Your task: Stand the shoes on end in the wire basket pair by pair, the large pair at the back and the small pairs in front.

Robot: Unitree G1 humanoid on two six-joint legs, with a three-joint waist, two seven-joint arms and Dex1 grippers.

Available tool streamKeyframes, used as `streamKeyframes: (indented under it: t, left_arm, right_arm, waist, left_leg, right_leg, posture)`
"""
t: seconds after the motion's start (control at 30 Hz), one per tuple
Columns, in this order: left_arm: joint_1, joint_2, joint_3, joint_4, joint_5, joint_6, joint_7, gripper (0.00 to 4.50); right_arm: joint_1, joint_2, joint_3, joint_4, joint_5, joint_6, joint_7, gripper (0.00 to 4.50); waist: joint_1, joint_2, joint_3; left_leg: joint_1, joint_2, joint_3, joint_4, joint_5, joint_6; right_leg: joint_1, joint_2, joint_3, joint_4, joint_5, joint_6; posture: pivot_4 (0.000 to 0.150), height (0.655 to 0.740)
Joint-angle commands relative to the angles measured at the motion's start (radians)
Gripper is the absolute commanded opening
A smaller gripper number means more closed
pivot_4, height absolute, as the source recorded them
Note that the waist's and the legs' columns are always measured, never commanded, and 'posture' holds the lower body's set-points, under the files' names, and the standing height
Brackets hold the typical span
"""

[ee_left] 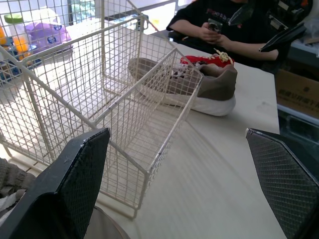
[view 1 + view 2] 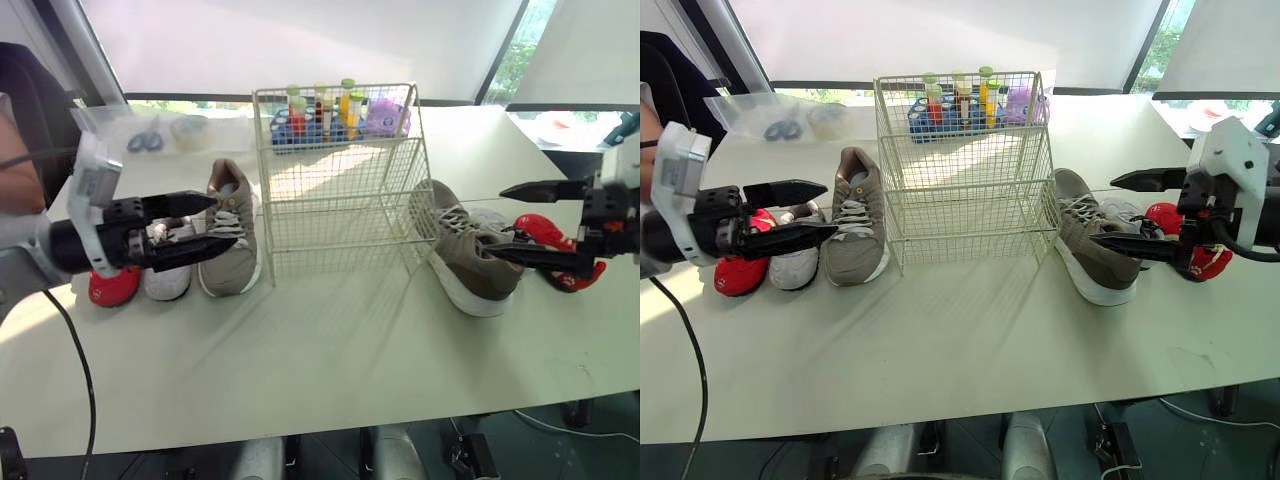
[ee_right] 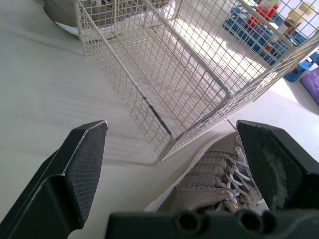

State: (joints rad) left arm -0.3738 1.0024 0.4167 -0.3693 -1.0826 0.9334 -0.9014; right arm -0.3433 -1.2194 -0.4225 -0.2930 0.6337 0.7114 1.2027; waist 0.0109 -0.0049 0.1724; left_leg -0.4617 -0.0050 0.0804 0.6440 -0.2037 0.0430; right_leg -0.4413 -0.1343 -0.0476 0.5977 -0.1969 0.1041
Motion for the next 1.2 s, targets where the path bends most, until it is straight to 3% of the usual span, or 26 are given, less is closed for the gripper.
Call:
streamKeyframes:
  t: [0.03,0.7,0.9,1.03,1.2]
  left_arm:
    - [0.001,0.02,0.034,-0.025,-0.017,-0.007,-0.013,4.48]
    - [-0.051,-0.011,-0.032,-0.005,0.036,-0.048,0.01,4.48]
    - [-0.078,-0.035,-0.061,-0.007,0.051,-0.06,0.019,4.48]
    - [-0.1,-0.045,-0.081,-0.002,0.062,-0.062,0.024,4.48]
    - [-0.106,-0.06,-0.087,-0.015,0.061,-0.061,0.041,4.48]
  right_arm:
    - [-0.003,-0.026,-0.044,-0.021,0.005,-0.013,0.0,4.5]
    - [-0.014,0.015,0.022,-0.063,0.006,-0.035,-0.073,4.5]
    - [-0.146,0.049,0.228,-0.049,-0.073,-0.133,-0.06,4.5]
    - [-0.3,0.116,0.423,0.022,-0.19,-0.214,-0.02,4.5]
    - [-0.378,0.205,0.6,0.125,-0.346,-0.296,0.005,4.5]
  waist:
    - [0.0,0.0,0.0]
    - [0.0,0.0,0.0]
    - [-0.002,0.0,0.0]
    - [-0.007,0.0,0.0]
    - [-0.005,0.0,0.0]
  left_leg:
    - [0.0,0.0,0.0,0.0,0.0,0.0]
    - [0.0,0.0,0.001,0.0,0.0,0.0]
    - [0.0,0.001,0.001,0.0,0.0,0.0]
    - [0.0,0.001,0.002,0.0,0.0,0.0]
    - [-0.001,0.001,0.002,0.001,-0.001,0.001]
  right_leg:
    - [0.0,0.0,0.0,0.0,0.0,0.0]
    - [0.0,0.0,0.0,0.0,0.0,-0.001]
    - [0.0,0.0,0.0,0.0,0.0,-0.001]
    - [0.0,0.0,-0.001,0.0,0.001,-0.001]
    - [0.0,0.0,-0.002,0.0,0.001,-0.001]
  posture:
    - [0.15,0.7347]
    - [0.15,0.7347]
    - [0.15,0.7347]
    - [0.15,0.7347]
    - [0.15,0.7347]
